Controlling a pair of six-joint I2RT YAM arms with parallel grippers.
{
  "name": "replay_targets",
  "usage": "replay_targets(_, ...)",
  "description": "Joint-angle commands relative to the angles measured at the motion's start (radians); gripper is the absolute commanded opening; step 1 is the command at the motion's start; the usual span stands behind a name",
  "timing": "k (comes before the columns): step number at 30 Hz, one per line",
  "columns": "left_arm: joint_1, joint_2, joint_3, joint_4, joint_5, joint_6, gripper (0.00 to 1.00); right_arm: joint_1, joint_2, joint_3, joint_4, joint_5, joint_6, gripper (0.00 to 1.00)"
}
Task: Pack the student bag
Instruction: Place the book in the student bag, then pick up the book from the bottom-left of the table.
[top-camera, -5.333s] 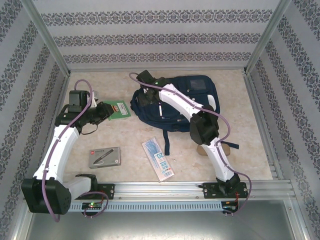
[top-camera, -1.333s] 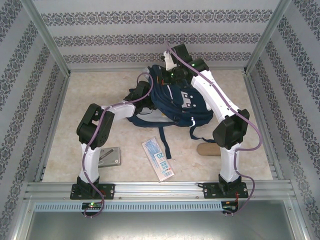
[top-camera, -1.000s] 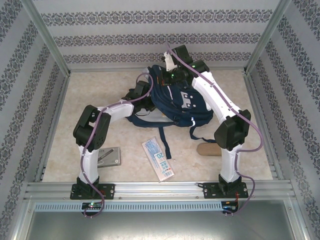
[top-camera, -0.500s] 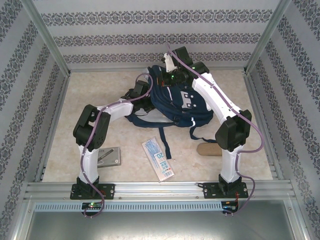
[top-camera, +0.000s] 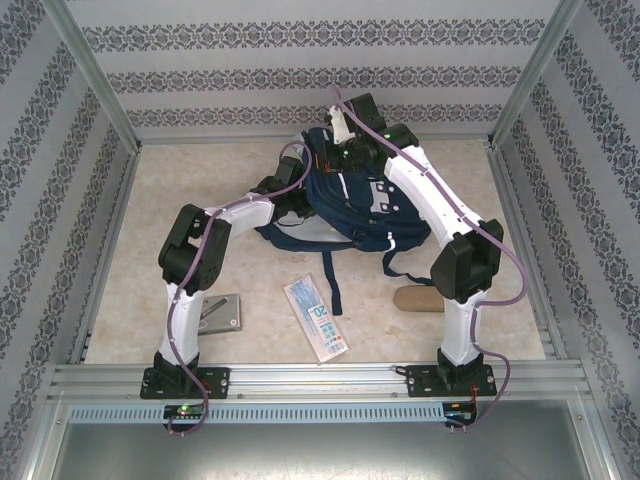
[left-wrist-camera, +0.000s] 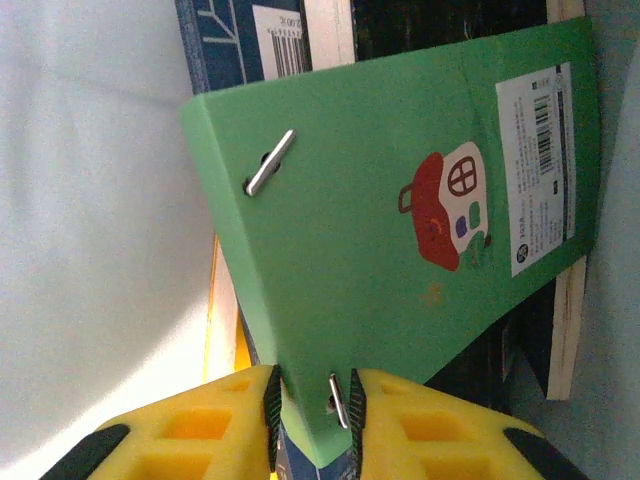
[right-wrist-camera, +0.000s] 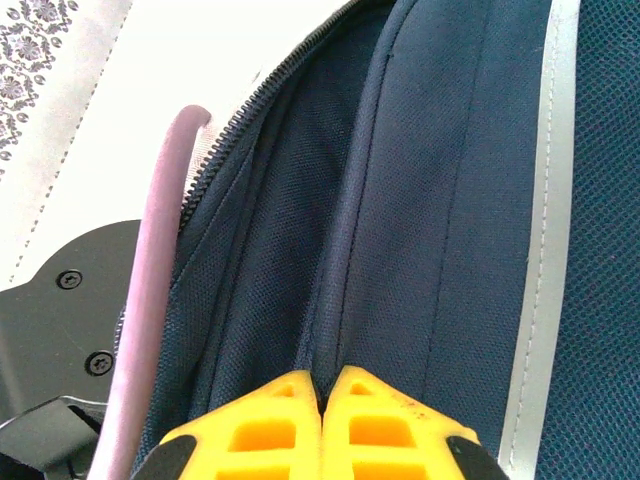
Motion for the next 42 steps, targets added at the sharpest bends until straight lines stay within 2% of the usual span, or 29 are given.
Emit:
replay_targets(1,-0.014,-0.096,-0.034,0.026,0.008,0.007,0.32,0.025,-0.067,-0.009,0.093,-0.085,0.017,0.00)
replay_targets(4,-0.003,-0.158,-0.077,0.000,-0.021,0.017,0.46,0.021,-0.067,-0.015,0.098,-0.074,0.021,0.00)
replay_targets(9,0.029,-0.262,-0.144,-0.111,-0.079,0.060,0.60,0.015,-0.070,-0.043,0.108,-0.060,0.018,0.00)
replay_targets(19,0.112,-0.525,-0.308,-0.358,-0.217,0.147,0.71,0.023,-0.073,-0.118,0.172,-0.078,0.030,0.00)
replay_targets(24,0.119,-0.664,-0.354,-0.574,-0.356,0.160,0.86,0.043,-0.067,-0.148,0.209,-0.078,0.033,0.00)
replay_targets(28,0.119,-0.764,-0.395,-0.719,-0.441,0.064,0.91,0.057,-0.064,-0.178,0.245,-0.084,0.036,0.00)
replay_targets(31,0.119,-0.840,-0.447,-0.821,-0.497,-0.064,1.00,0.064,-0.069,-0.202,0.272,-0.090,0.035,0.00)
replay_targets(33,0.119,-0.889,-0.490,-0.880,-0.512,-0.156,1.00,0.065,-0.075,-0.214,0.284,-0.097,0.034,0.00)
replay_targets(39,0.114,-1.004,-0.606,-1.042,-0.471,-0.502,1.00,0.073,-0.101,-0.249,0.317,-0.100,0.033,0.00)
replay_targets(42,0.104,-1.055,-0.637,-1.092,-0.460,-0.607,1.00,0.077,-0.112,-0.268,0.338,-0.103,0.027,0.00)
